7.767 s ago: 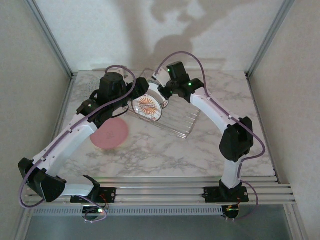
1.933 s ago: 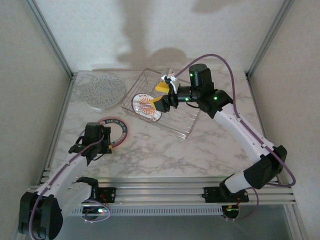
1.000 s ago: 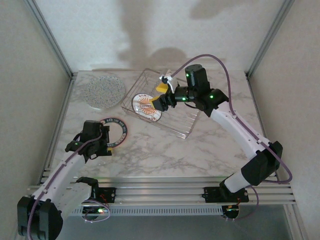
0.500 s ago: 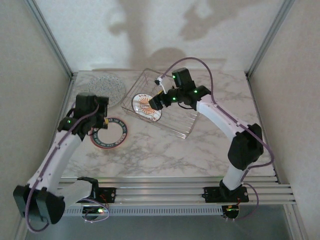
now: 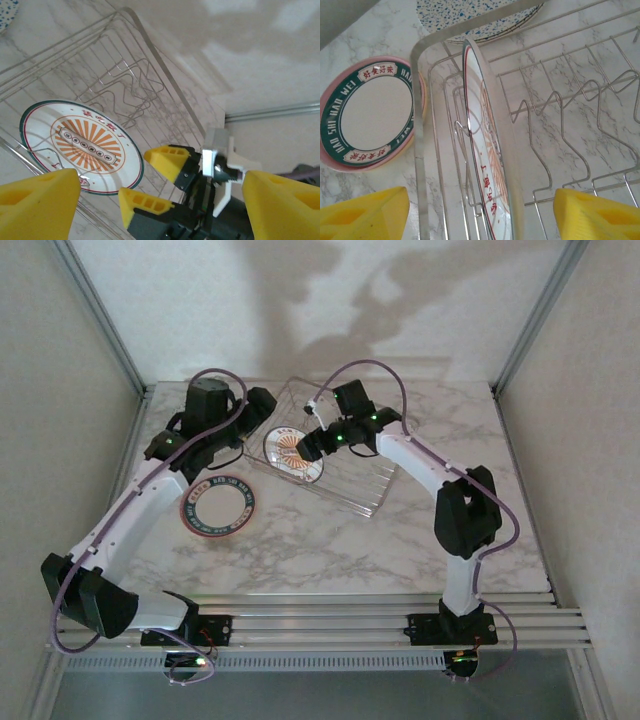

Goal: Unload the plates from the dish rack

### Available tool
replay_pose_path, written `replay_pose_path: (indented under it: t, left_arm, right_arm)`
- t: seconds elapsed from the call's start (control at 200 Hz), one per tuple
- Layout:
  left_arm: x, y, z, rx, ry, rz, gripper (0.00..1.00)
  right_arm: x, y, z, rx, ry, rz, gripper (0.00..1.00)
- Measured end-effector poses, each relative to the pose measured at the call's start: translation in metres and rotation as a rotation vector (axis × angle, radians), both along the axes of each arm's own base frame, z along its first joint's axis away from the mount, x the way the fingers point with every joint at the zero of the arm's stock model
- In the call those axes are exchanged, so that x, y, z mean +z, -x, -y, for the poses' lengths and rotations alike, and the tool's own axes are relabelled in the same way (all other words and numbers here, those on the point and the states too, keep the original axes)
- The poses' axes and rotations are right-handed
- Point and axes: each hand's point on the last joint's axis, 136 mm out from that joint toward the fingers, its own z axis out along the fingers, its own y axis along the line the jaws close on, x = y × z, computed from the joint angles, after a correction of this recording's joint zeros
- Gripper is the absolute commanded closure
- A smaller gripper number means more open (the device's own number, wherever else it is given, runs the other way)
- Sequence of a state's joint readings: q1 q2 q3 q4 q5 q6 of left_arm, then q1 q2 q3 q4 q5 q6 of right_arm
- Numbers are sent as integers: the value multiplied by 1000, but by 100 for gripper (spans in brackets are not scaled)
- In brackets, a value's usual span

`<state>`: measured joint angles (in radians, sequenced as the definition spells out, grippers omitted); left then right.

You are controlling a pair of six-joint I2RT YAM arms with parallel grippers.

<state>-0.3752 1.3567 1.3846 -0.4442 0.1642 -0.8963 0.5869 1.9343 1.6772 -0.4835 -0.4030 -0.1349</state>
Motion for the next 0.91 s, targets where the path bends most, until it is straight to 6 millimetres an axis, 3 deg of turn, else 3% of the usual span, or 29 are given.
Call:
replay_pose_path:
  t: [0.325, 0.576, 0.906]
  left_arm:
    - [6, 8, 25, -113, -76, 66, 17]
    - [7, 8, 25, -122, -90, 74, 17]
    - [8, 9, 25, -121, -88, 78, 17]
  right_arm:
    - [-16, -12, -10, 16, 6, -15, 41]
    - [-24, -14, -16, 32, -3, -38, 52]
    - [-19, -17, -21, 46, -19, -25, 67]
